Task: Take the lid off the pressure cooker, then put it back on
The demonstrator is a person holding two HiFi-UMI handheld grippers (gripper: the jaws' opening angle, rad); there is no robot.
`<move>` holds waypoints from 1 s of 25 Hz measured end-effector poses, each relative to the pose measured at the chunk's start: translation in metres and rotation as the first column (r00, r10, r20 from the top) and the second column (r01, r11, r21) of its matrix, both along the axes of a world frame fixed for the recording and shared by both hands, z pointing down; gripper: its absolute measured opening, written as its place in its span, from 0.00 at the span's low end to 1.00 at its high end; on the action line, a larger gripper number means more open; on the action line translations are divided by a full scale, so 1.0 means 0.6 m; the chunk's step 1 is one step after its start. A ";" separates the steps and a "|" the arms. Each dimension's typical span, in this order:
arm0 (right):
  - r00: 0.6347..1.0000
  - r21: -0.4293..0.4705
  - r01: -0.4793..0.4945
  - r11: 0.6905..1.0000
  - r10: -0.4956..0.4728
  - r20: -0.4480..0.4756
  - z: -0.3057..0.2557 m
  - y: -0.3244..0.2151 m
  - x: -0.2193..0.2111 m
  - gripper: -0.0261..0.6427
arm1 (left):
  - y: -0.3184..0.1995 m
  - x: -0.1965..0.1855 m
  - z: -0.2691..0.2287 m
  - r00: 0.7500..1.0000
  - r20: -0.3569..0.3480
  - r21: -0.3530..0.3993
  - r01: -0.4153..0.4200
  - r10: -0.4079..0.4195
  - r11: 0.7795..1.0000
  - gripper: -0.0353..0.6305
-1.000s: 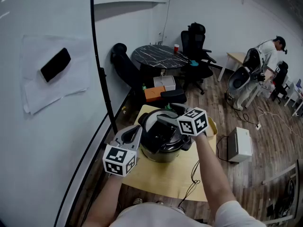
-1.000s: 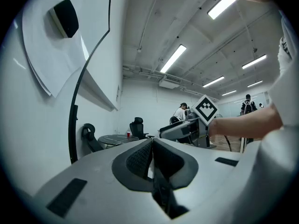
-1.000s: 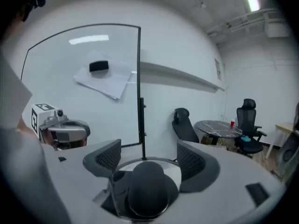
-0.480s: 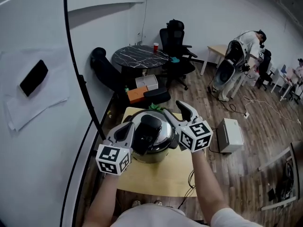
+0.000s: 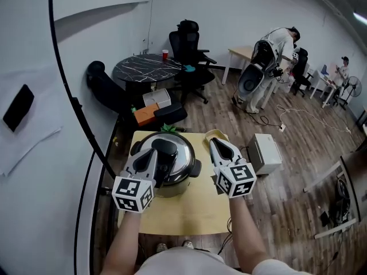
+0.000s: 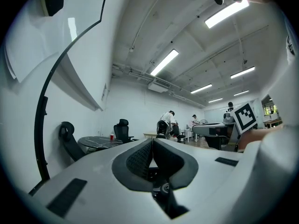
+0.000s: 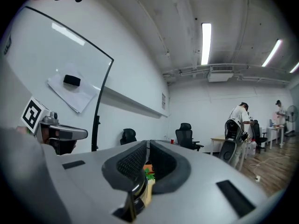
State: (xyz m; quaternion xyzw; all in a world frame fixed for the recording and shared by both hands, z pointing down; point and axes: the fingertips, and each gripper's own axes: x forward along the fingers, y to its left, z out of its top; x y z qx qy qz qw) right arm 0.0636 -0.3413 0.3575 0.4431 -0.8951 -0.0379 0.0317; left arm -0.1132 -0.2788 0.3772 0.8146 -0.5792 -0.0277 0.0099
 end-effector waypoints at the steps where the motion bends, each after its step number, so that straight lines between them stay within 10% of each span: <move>1: 1.000 -0.006 -0.012 1.000 0.012 0.003 0.004 0.003 0.008 0.06 | -0.001 0.004 0.001 1.000 -0.001 -0.002 -0.007 0.007 1.000 0.07; 25: 0.999 -0.043 -0.040 0.998 0.041 0.029 0.047 0.051 0.051 0.04 | 0.003 0.040 0.035 0.999 -0.010 -0.035 -0.047 0.047 0.998 0.07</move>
